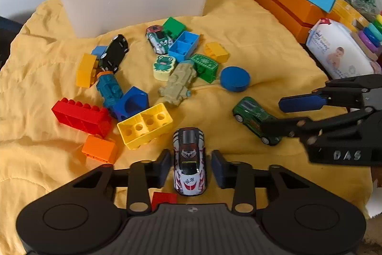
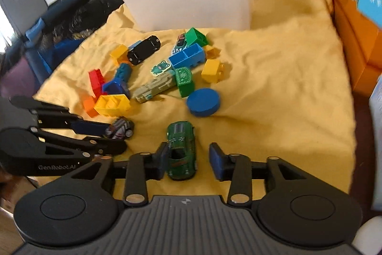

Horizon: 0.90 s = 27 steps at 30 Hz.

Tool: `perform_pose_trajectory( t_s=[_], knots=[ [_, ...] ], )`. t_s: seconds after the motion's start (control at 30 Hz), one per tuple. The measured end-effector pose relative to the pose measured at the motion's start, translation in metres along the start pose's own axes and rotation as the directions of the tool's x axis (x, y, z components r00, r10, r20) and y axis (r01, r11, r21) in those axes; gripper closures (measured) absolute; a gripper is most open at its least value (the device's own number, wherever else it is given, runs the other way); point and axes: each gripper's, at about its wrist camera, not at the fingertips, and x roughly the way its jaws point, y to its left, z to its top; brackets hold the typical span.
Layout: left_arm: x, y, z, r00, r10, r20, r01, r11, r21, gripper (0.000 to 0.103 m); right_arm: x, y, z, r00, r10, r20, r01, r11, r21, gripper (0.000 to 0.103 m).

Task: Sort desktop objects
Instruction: 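Carry both cars over the bin and open both grippers to drop them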

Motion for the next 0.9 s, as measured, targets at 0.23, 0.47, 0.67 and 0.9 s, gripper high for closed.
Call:
perform_pose_trajectory(
  t_s=[0.23,0.47,0.67,0.9],
  knots=[
    [-0.008,0.0,-0.004,1.0,0.009,0.0,-0.009,1.0,-0.004,0.052,-0.022,0.019,0.001,0.994,-0.043,0.103,0.054,0.993,-0.109,0.051],
    [-0.007,-0.002,-0.004,1.0,-0.013,0.003,0.013,1.0,0.017,0.053,-0.008,0.034,-0.001,0.997,-0.067,0.03,0.071,0.98,-0.186,0.05],
    [-0.003,0.002,-0.006,0.999,-0.041,-0.025,0.041,0.999,0.007,0.057,0.006,0.043,0.0,0.992,-0.126,0.007,0.124,0.964,-0.234,0.051],
    [-0.005,0.01,-0.004,0.998,-0.058,-0.012,0.058,0.998,-0.007,0.07,0.016,0.034,-0.006,0.993,-0.11,-0.034,0.101,0.975,-0.196,0.068]
  ],
)
